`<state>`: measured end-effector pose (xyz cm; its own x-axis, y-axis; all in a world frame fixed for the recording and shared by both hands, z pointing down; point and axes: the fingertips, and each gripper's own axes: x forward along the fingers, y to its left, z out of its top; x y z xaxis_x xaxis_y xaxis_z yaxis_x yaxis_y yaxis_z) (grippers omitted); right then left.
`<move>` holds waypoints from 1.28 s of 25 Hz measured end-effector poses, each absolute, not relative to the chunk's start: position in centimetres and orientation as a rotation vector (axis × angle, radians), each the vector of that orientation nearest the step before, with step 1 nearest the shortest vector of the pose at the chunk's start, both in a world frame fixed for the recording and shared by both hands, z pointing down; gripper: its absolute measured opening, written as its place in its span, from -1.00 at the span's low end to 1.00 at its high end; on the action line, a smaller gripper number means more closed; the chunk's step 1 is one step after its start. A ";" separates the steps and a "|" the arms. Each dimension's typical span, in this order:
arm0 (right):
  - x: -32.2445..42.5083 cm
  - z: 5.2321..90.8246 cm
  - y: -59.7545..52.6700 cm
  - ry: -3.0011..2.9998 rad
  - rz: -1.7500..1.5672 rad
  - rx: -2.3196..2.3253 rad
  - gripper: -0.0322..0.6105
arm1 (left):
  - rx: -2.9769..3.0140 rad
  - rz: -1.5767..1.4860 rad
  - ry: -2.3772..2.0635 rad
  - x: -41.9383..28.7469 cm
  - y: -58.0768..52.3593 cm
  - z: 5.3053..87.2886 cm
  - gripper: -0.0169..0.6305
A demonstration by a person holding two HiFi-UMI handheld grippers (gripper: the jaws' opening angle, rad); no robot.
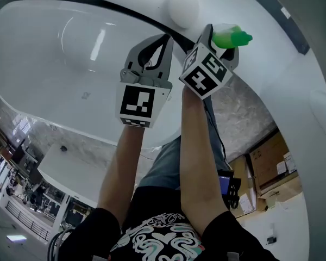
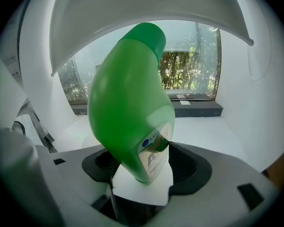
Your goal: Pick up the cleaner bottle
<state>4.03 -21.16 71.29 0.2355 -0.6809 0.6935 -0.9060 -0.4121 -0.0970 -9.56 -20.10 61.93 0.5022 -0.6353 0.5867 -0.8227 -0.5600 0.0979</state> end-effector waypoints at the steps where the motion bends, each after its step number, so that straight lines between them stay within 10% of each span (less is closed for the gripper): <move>1: 4.4 71.4 -21.2 -1.494 0.962 2.176 0.02 | 2.382 0.704 -1.214 -9.5 -20.1 61.9 -0.90; 32: 7.3 71.7 -22.1 -1.877 0.633 1.962 -0.19 | 2.388 0.610 -1.217 -8.6 -20.4 63.3 -0.90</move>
